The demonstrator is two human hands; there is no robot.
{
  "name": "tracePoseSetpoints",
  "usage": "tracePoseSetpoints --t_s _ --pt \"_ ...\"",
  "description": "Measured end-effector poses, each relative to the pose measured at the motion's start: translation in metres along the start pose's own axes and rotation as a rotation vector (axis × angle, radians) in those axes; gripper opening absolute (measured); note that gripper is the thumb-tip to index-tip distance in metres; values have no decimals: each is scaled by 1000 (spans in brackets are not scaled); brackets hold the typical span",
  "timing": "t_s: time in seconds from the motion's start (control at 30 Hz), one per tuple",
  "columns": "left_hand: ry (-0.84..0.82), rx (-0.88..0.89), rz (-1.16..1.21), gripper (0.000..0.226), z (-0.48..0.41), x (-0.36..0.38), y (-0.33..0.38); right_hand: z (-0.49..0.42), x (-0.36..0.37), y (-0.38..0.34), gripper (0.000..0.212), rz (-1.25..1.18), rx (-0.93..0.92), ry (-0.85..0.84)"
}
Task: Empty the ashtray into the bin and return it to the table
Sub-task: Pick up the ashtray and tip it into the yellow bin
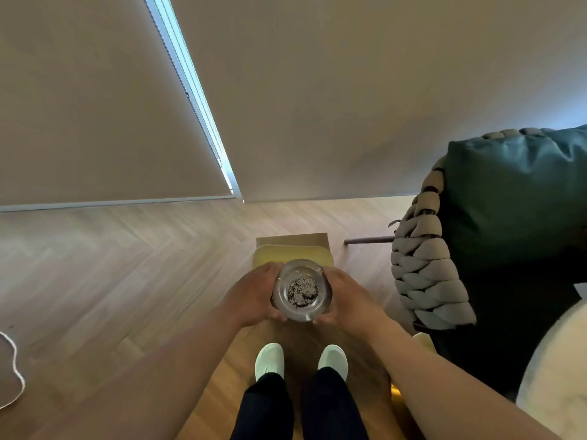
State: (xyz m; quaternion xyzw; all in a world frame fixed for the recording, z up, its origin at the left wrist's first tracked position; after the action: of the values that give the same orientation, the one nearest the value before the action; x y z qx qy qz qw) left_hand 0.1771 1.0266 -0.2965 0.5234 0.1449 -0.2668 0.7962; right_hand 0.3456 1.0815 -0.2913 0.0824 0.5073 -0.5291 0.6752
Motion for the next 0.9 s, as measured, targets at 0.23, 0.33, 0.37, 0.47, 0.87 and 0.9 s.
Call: tracePoseSetpoints --t_s 0.23,0.33,0.37,0.47,0.87,0.9 --pt "-23 -4 -46 102 -84 31 -85 -88 54 46 77 -127 -1 -2" --pt "-48 14 -46 104 -109 41 -111 -121 71 74 44 -223 124 61" --pt "-56 22 -50 103 -115 43 -117 -132 75 82 35 -254 170 74" --pt "-78 36 -88 103 -132 44 -133 -161 88 102 18 -338 278 63" --pt "-210 71 -182 100 -159 47 -145 -194 106 113 16 -532 269 -223" --pt "-215 76 -193 100 -160 48 -144 -194 106 113 16 -521 259 -234"
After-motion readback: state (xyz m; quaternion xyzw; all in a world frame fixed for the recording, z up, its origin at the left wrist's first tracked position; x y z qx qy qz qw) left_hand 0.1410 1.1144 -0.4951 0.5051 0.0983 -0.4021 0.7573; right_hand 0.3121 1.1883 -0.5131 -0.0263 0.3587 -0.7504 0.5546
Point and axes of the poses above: each hand's wrist, its own z-axis away from the middle knuckle, its own x-axis out of the palm, y = z × x, the point moved 8 cm from there along -z, towards the middle knuckle, and after that the axes turned 13 degrees about z, right-handed, at the moved point
